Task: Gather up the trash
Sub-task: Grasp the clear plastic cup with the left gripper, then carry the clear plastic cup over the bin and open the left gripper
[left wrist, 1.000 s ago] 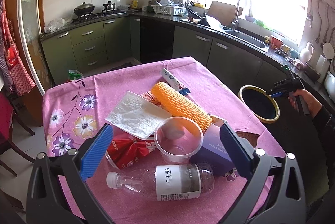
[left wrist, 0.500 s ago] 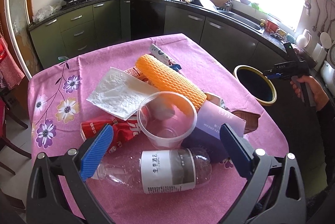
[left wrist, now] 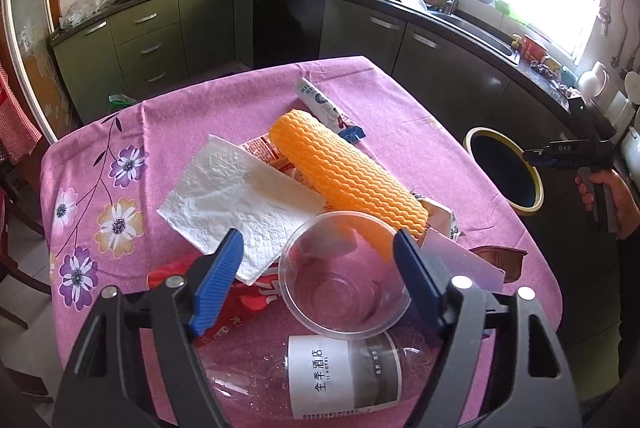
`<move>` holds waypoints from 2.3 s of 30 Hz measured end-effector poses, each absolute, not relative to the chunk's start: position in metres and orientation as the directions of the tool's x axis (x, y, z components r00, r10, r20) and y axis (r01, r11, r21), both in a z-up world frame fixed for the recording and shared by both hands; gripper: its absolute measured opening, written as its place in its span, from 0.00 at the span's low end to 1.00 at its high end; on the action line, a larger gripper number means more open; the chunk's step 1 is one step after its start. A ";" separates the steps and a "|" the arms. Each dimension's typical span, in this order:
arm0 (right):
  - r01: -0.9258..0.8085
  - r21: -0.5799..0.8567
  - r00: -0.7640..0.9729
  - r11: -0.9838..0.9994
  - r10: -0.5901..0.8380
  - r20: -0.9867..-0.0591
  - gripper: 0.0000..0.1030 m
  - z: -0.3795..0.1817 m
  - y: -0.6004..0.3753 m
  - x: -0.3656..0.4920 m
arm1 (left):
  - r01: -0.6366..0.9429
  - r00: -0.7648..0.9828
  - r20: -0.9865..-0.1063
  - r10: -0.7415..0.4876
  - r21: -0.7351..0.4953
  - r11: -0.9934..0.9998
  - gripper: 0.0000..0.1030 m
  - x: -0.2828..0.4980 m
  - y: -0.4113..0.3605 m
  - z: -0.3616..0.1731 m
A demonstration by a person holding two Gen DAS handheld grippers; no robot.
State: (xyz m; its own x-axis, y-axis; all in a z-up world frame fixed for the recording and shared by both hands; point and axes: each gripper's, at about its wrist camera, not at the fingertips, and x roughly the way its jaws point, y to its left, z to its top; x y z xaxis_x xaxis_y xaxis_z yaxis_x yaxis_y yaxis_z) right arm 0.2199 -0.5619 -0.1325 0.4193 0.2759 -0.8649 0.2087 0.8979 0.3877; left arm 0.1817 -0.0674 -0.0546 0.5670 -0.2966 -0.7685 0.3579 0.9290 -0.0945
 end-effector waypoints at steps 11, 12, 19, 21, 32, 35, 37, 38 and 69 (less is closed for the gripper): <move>0.188 0.388 0.416 0.902 0.284 -0.864 0.46 -0.134 -0.558 0.220 | 0.365 0.509 -0.812 -0.287 -0.099 0.926 0.33 0.190 -0.071 -0.074; 0.187 0.387 0.416 0.903 0.284 -0.864 0.46 -0.135 -0.558 0.220 | 0.369 0.507 -0.814 -0.284 -0.094 0.925 0.30 0.189 -0.072 -0.075; 0.184 0.389 0.411 0.903 0.289 -0.865 0.46 -0.138 -0.557 0.221 | 0.375 0.494 -0.825 -0.274 -0.082 0.924 0.09 0.187 -0.073 -0.082; 0.182 0.391 0.410 0.902 0.291 -0.864 0.46 -0.139 -0.556 0.222 | 0.376 0.496 -0.823 -0.277 -0.085 0.923 0.09 0.186 -0.073 -0.083; 0.174 0.394 0.425 0.903 0.291 -0.857 0.46 -0.136 -0.556 0.220 | 0.400 0.563 -0.772 -0.295 -0.058 0.915 0.06 0.170 -0.068 -0.040; 0.172 0.390 0.434 0.905 0.286 -0.854 0.46 -0.133 -0.556 0.217 | 0.417 0.562 -0.765 -0.315 -0.067 0.906 0.06 0.166 -0.070 -0.028; 0.169 0.386 0.438 0.907 0.282 -0.854 0.46 -0.132 -0.556 0.215 | 0.428 0.562 -0.758 -0.330 -0.074 0.901 0.06 0.165 -0.072 -0.020; 0.167 0.387 0.439 0.907 0.283 -0.853 0.46 -0.131 -0.556 0.213 | 0.435 0.567 -0.754 -0.333 -0.070 0.898 0.06 0.164 -0.074 -0.016; 0.264 0.304 0.549 0.915 0.117 -0.827 0.48 -0.092 -0.640 0.105 | 0.775 0.225 -0.840 -0.494 -0.154 0.613 0.09 0.264 -0.487 -0.061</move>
